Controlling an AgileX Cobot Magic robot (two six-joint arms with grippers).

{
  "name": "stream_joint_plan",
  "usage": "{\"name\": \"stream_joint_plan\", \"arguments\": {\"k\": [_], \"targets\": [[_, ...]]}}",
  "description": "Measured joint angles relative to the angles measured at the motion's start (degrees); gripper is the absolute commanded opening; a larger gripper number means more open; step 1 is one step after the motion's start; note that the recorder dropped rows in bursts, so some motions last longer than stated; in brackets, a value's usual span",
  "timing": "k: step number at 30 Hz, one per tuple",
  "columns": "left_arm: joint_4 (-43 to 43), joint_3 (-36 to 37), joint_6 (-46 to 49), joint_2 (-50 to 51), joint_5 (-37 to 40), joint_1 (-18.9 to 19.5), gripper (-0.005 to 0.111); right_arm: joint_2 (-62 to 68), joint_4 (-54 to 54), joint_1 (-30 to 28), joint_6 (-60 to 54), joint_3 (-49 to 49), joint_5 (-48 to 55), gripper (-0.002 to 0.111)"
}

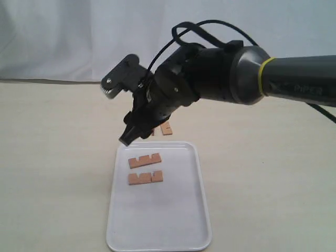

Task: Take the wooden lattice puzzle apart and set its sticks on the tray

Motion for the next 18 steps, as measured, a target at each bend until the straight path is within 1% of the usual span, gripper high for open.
{"name": "stream_joint_plan", "arguments": {"k": [5,12,18], "targets": [[0.00,0.00,0.00,0.00,0.00,0.00,0.000,5.07,2.51,-3.94,8.91,-4.78,-0.31,0.061],[0.00,0.00,0.00,0.00,0.00,0.00,0.000,14.20,3.19,-4.78,17.73,-11.27,-0.20,0.061],[0.00,0.00,0.00,0.00,0.00,0.00,0.000,18.91,-3.99,-4.88,29.51,-14.96,-0.20,0.061]]}}
